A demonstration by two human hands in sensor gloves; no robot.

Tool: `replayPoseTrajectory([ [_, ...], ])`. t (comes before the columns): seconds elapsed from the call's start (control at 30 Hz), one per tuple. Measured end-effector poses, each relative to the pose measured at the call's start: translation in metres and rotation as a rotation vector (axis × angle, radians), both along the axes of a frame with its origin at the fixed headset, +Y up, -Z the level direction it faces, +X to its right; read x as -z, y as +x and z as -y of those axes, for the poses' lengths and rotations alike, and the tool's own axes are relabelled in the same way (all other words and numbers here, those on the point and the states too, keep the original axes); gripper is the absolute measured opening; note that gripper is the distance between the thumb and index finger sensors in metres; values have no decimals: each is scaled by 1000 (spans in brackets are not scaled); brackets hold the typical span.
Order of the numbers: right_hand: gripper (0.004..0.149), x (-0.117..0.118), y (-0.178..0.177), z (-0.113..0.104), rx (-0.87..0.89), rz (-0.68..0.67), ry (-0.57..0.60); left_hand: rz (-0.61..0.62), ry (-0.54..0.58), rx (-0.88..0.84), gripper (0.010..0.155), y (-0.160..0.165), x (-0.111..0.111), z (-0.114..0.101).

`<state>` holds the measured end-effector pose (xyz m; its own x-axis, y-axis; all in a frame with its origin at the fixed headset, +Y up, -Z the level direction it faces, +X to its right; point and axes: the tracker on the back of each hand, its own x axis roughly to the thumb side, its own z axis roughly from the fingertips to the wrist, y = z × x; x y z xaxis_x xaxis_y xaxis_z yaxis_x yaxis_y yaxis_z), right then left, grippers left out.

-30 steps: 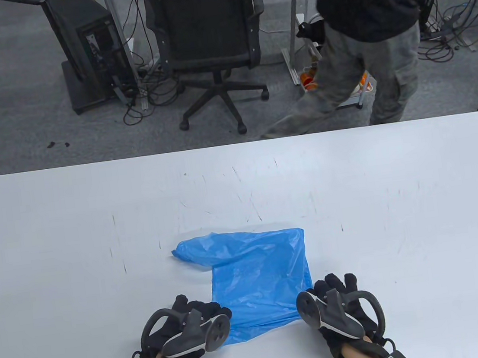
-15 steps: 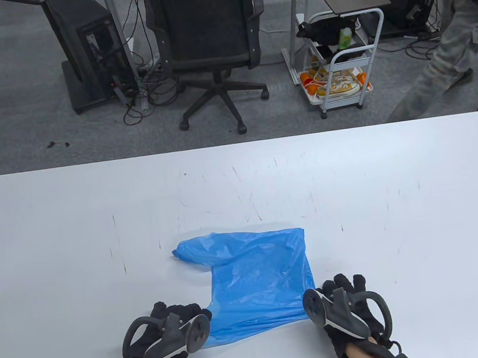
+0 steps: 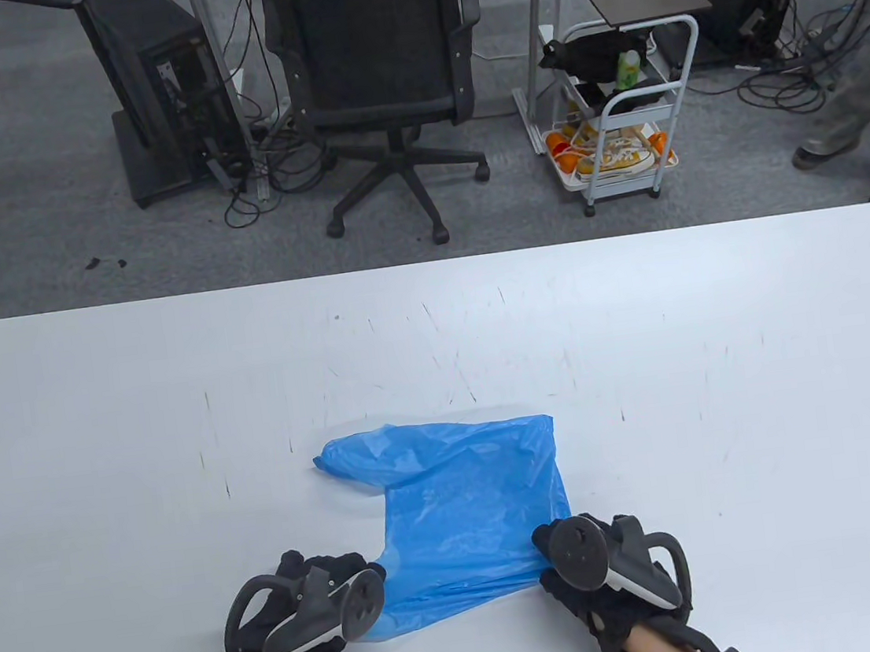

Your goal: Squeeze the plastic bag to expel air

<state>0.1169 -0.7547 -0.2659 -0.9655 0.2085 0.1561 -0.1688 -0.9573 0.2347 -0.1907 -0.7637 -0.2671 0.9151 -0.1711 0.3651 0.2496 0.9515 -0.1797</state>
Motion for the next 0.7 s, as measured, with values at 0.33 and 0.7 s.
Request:
replayPoseTrajectory([
  [0.33, 55, 2, 1, 7, 12, -17, -52, 14, -22, -157, 61, 35, 11, -28],
  [0.7, 56, 0, 0, 10, 7, -46, -66, 224, -298, -243, 66, 138, 19, 7],
])
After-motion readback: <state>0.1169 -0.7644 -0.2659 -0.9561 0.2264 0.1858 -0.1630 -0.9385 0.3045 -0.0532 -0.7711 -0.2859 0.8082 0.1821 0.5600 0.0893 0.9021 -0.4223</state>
